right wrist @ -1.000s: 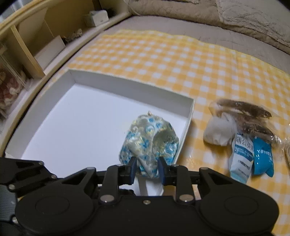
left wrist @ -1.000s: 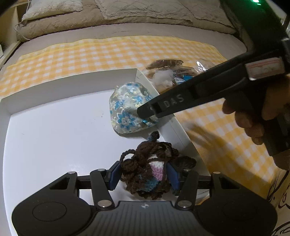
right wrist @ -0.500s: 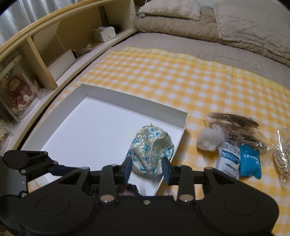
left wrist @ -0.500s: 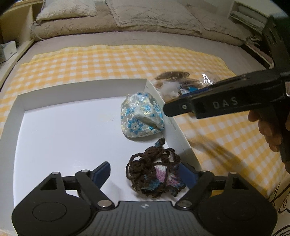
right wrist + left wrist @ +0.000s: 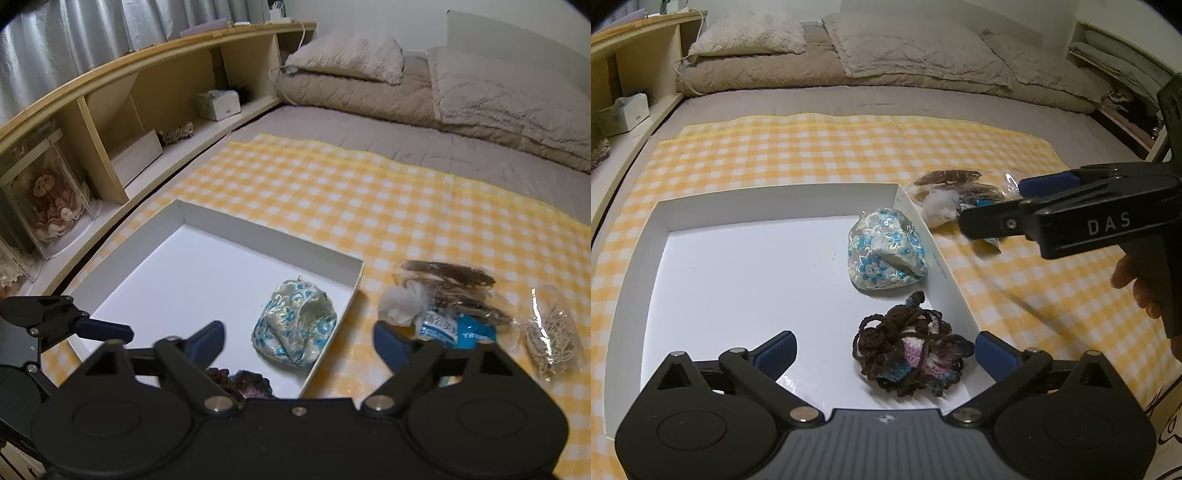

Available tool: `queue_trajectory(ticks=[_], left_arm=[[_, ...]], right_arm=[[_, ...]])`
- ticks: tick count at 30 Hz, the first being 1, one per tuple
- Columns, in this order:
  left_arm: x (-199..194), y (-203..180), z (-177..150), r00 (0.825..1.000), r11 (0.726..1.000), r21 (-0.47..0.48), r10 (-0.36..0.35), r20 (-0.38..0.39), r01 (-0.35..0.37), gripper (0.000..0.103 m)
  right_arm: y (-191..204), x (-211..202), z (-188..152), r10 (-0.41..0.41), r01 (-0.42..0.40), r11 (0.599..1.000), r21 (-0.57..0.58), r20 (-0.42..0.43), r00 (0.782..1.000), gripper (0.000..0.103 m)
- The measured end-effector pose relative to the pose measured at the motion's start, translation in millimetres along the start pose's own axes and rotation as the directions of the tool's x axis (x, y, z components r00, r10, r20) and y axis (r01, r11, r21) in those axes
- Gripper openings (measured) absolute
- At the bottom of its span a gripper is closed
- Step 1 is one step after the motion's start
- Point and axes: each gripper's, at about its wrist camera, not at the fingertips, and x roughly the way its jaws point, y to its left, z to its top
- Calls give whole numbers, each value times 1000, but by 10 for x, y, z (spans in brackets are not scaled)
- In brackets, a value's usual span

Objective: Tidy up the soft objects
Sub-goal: 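Open both grippers to release the items in the box and withdraw, then move the left gripper to the white printed packet and grasp it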

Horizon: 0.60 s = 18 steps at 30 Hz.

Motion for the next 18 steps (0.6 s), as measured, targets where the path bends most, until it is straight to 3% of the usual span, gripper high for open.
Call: queue_trajectory(ticks=[3,18], left_arm=[[-42,-26,-16,1000,1000,3,11,11,-11,103],[-277,-32,107,991,994,-74,83,107,-75,103]], right_arm=[[-10,-71,-24,-24,23,1000,2,25,999,103],[-131,-427,-87,-75,71,996,48,86,993,103]])
